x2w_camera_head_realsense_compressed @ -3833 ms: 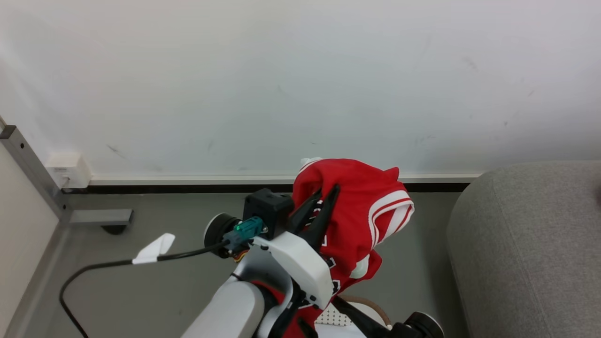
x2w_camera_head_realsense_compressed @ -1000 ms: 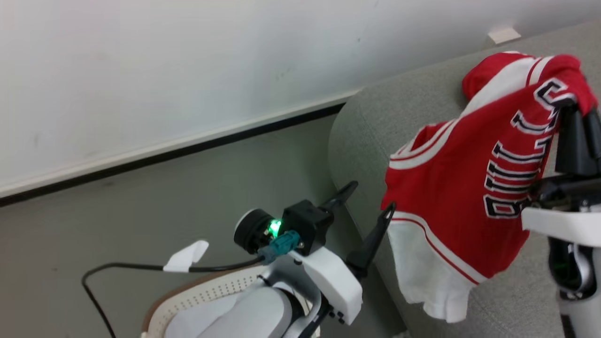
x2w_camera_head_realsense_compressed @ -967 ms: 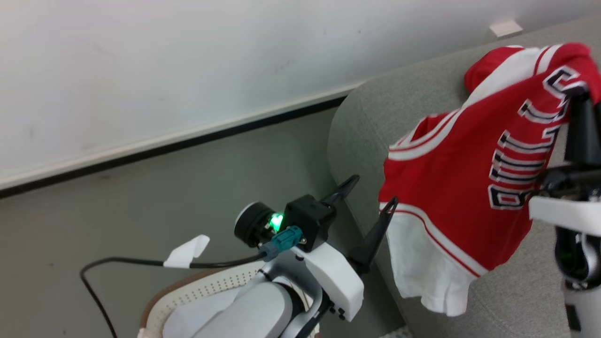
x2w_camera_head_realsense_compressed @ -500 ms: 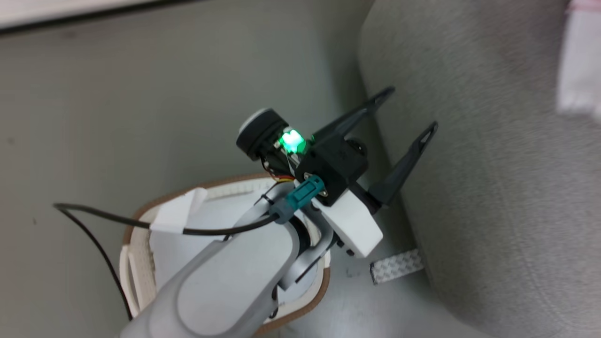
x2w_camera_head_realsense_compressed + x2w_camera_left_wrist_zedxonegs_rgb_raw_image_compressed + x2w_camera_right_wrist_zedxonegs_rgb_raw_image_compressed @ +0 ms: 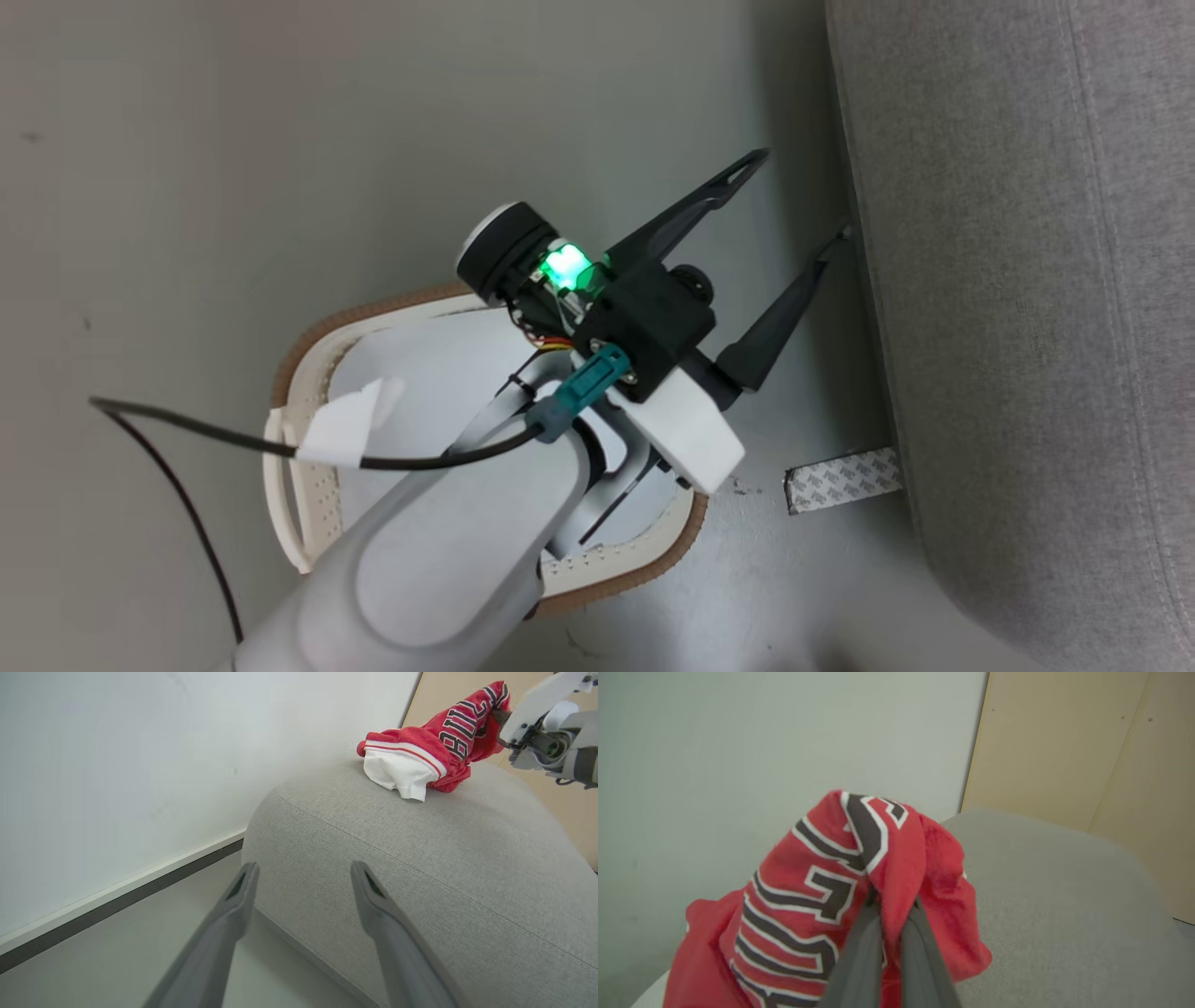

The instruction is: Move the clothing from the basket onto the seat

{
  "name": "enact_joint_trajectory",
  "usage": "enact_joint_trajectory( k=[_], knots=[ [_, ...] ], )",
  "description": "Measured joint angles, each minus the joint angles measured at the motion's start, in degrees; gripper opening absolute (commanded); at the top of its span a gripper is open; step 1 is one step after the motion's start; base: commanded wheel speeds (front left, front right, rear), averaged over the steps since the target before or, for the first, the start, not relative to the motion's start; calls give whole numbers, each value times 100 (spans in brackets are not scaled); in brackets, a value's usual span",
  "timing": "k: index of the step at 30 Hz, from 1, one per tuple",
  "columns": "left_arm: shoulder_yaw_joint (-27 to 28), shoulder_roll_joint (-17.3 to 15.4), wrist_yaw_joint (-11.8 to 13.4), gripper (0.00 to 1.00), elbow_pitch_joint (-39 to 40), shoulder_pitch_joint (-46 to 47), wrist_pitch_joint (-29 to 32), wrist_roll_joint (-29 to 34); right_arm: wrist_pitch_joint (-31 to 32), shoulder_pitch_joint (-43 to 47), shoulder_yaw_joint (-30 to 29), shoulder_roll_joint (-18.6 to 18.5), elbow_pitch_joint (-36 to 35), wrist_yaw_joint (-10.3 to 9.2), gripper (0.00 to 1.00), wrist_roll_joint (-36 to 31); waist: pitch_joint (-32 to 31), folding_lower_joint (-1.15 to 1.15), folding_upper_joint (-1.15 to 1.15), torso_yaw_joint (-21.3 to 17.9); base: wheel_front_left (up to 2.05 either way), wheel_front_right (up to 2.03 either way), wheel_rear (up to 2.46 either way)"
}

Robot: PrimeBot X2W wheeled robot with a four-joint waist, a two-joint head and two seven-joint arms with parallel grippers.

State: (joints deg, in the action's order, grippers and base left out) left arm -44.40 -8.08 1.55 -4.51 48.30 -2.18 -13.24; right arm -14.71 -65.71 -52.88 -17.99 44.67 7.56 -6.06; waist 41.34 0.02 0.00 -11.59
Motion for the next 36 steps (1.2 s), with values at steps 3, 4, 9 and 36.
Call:
enact_joint_trajectory(
  k=[3,4,9,36],
  knots=[
    [29,-55,36,100,-77,-119,-91,-42,-16,136,-279,144,137,-1,80,-326,-136,-1,0,-7,0,0,0],
    [48,-69,49,100,-90,-164,-121,-65,-26,151,-287,208,167,-1,100,-365,-187,-1,0,-15,0,0,0],
    [122,-191,48,100,-232,-417,-279,-253,-34,535,375,559,-374,0,100,-371,-533,-1,0,-63,0,0,0],
    [1503,-865,1090,100,-927,-3309,-1262,-1302,-46,5407,3943,1483,-3377,0,100,1009,-3689,-4,0,549,0,0,0]
  ],
)
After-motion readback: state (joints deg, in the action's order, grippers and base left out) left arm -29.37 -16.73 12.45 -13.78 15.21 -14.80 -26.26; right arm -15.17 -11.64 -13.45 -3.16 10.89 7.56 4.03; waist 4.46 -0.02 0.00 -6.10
